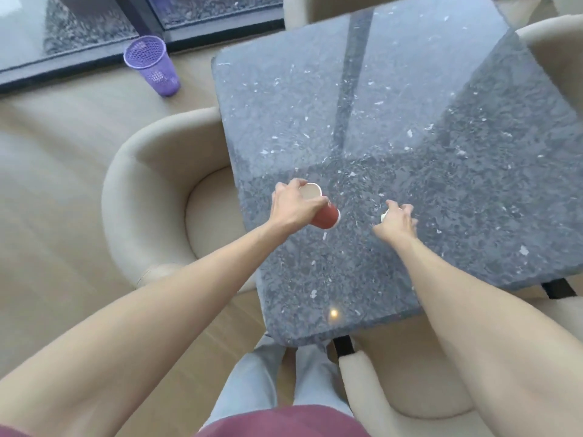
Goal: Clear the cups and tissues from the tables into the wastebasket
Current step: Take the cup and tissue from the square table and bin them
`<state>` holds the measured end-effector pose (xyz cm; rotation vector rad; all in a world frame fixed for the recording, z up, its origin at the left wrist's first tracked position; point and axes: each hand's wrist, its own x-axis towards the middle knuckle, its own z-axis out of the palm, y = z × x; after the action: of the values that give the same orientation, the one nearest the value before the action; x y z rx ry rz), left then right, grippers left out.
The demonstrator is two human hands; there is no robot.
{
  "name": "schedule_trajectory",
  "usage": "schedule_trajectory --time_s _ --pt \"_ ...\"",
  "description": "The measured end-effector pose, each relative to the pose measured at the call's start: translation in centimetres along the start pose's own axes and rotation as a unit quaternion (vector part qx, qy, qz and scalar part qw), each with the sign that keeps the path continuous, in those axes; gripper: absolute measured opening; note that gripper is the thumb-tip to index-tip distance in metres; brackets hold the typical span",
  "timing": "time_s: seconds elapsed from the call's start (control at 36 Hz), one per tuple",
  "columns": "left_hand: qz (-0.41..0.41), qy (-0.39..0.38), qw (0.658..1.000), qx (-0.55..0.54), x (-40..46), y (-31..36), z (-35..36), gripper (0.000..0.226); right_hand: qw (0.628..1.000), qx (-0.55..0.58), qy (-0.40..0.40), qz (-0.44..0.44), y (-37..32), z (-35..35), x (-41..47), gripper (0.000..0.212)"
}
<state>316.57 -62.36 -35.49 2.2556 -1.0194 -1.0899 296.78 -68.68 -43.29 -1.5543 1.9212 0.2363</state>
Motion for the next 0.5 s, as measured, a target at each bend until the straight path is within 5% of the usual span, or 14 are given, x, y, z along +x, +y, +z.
schedule_trajectory --time_s 0.17,0.25,0.5 --pt "-0.038 0.015 0.999 -0.007 -0.5 -1.7 -0.4 0.067 0.990 -0.110 0.044 -0.075 0.9 2.4 0.2 0.040" --pt "-0.049 0.027 0.998 -0.012 -1.2 -2.6 -0.8 0.068 0.987 -0.109 0.000 -0.118 0.1 3.4 -1.0 0.036" --pt "-0.034 0.051 0.998 0.014 -3.0 -3.6 -4.9 0.063 0.983 0.072 -0.101 -0.136 -6.7 4.1 -5.4 0.042"
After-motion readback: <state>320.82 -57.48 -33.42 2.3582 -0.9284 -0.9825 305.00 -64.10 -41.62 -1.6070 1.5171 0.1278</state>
